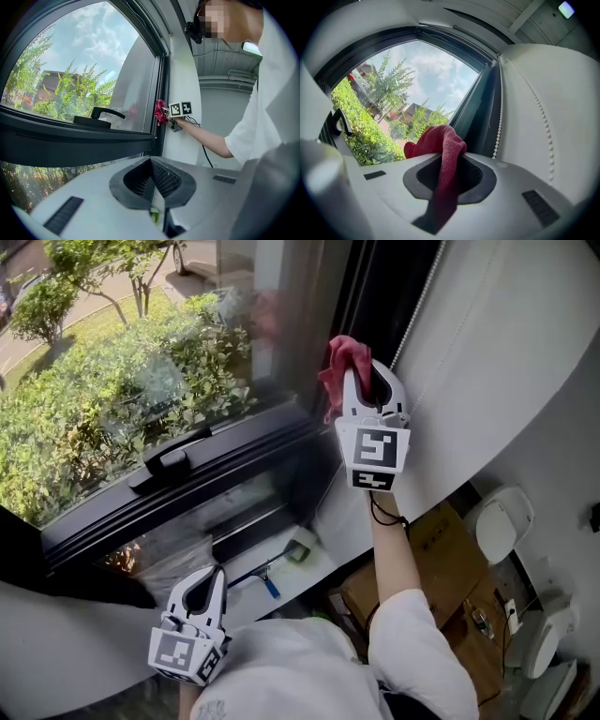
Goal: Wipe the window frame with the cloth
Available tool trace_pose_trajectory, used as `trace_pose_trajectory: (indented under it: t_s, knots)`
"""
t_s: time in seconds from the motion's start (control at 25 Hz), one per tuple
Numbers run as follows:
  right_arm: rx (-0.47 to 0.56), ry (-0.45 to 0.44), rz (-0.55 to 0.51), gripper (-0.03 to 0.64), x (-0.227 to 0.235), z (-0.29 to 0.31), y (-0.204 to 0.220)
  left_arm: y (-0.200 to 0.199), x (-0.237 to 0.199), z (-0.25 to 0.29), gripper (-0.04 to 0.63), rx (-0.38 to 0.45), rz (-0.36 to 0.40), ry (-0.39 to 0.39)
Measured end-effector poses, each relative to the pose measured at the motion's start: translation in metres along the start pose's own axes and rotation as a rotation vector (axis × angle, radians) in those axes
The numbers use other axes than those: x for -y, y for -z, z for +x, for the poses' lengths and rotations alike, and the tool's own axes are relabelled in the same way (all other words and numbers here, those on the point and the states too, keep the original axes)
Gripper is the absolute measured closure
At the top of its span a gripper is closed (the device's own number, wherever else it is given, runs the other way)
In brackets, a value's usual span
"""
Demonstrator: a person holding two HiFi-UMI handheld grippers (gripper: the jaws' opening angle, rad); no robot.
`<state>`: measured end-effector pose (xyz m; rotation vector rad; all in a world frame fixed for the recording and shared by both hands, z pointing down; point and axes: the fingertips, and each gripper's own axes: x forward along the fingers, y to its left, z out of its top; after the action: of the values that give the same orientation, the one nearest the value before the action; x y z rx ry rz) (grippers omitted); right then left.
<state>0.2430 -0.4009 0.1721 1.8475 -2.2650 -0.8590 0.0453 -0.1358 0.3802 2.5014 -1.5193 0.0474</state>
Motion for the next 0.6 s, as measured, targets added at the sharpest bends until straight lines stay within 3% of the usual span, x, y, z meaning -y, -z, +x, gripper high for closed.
trace_pose_trajectory:
  t_s: [0.6]
  knots:
    - [-0.012,-0.004,0.002,0.552,-0.012,-0.006,0.015,0.001,0.004,-0.001,0.586,-0.001,0.011,0.006]
